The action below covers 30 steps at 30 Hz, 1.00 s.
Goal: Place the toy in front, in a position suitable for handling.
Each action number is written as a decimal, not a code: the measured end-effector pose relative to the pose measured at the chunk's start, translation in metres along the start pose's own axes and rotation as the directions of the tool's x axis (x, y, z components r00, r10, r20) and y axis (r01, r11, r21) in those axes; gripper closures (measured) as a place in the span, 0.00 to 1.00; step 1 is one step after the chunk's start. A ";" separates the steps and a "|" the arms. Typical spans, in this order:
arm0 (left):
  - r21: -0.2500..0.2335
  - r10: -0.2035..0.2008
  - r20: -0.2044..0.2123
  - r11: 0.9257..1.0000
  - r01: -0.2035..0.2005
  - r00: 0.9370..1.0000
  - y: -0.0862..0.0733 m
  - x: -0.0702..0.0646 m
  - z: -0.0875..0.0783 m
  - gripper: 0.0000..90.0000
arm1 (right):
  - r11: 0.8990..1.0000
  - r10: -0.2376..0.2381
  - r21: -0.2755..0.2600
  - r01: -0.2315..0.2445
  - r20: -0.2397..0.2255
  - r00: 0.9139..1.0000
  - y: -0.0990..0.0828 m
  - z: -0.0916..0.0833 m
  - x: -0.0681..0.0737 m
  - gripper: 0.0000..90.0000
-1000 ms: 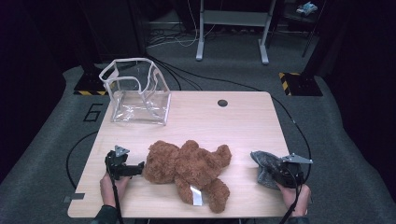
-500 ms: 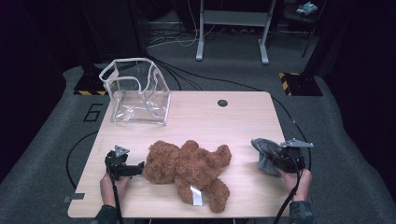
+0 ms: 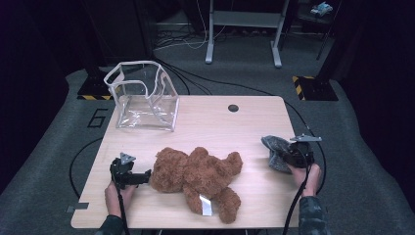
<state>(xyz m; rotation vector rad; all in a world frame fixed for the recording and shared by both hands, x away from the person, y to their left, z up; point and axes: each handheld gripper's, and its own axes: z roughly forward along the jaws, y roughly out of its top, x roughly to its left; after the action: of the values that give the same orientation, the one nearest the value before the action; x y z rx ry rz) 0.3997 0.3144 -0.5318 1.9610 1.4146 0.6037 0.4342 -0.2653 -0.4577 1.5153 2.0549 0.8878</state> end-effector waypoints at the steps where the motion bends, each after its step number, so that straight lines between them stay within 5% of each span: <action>1: -0.004 -0.001 -0.003 1.000 0.001 1.000 0.000 0.000 0.000 0.01 | 1.000 -0.002 0.009 0.002 0.003 1.000 0.000 0.004 -0.002 0.80; 5: 0.000 0.000 0.000 1.000 0.000 1.000 0.000 0.000 0.000 0.01 | 0.999 0.019 0.032 -0.019 0.010 1.000 0.000 0.016 -0.008 0.80; 17: -0.001 0.000 0.001 1.000 0.000 1.000 0.000 0.000 0.000 0.01 | 0.998 -0.017 0.060 0.016 0.011 1.000 0.003 0.043 -0.008 0.77; 26: -0.006 -0.005 0.001 1.000 0.005 1.000 0.000 0.000 0.001 0.02 | 0.997 0.022 0.070 -0.027 0.075 0.997 0.001 0.038 -0.011 0.46; 30: -0.004 -0.004 0.001 1.000 0.004 1.000 0.001 0.000 0.001 0.02 | 0.998 0.040 0.050 -0.042 0.050 0.998 0.001 0.029 -0.008 0.33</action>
<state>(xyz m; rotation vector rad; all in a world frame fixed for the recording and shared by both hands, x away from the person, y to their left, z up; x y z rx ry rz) 0.4008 0.3143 -0.5317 1.9544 1.4154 0.6035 0.4571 -0.2662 -0.4776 1.5950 2.0328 0.8115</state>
